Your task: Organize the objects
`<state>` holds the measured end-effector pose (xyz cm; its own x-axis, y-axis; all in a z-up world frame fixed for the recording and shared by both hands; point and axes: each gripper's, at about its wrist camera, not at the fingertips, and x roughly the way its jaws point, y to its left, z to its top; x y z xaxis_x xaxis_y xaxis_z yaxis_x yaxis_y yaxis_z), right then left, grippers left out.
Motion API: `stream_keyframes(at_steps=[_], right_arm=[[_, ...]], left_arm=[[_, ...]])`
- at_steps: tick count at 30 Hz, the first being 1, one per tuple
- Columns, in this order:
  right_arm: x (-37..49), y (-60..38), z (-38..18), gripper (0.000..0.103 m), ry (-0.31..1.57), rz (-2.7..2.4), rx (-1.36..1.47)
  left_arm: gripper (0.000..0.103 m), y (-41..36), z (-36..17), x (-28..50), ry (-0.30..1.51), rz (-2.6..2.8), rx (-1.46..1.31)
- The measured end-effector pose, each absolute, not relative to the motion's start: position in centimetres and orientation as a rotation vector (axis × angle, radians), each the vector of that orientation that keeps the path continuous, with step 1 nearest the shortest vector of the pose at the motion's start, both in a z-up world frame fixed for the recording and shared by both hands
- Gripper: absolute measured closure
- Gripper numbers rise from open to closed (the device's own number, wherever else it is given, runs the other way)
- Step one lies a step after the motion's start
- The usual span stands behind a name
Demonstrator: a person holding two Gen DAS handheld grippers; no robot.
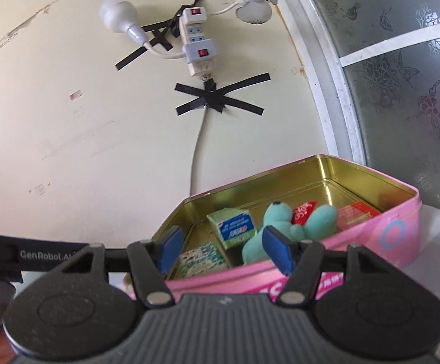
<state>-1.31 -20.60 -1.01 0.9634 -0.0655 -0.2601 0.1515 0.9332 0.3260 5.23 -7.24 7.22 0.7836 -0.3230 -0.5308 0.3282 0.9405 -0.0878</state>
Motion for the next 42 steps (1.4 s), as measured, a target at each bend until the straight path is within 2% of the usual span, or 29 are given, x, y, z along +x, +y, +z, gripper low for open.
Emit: stream_keyframes(at_steps=[13, 30, 35, 42], right_arm=[[-1.4, -14.8, -3.7, 0.041, 0.408, 0.012, 0.304], [0.8, -9.5, -4.4, 0.041, 0.501, 0.096, 0.222], [0.6, -9.4, -4.4, 0.041, 0.484, 0.067, 0.222], [-0.2, -11.4, -4.5, 0.041, 0.439, -0.006, 0.324]], left_arm=[[0.049, -1.0, 2.4, 2.7, 0.676, -0.175, -0.005], [0.048, 3.6, 0.8, 2.0, 0.664, -0.083, 0.005], [0.043, 3.6, 0.5, 1.9, 0.640, -0.101, -0.003], [0.043, 3.4, 0.7, 1.4, 0.589, -0.141, -0.012]])
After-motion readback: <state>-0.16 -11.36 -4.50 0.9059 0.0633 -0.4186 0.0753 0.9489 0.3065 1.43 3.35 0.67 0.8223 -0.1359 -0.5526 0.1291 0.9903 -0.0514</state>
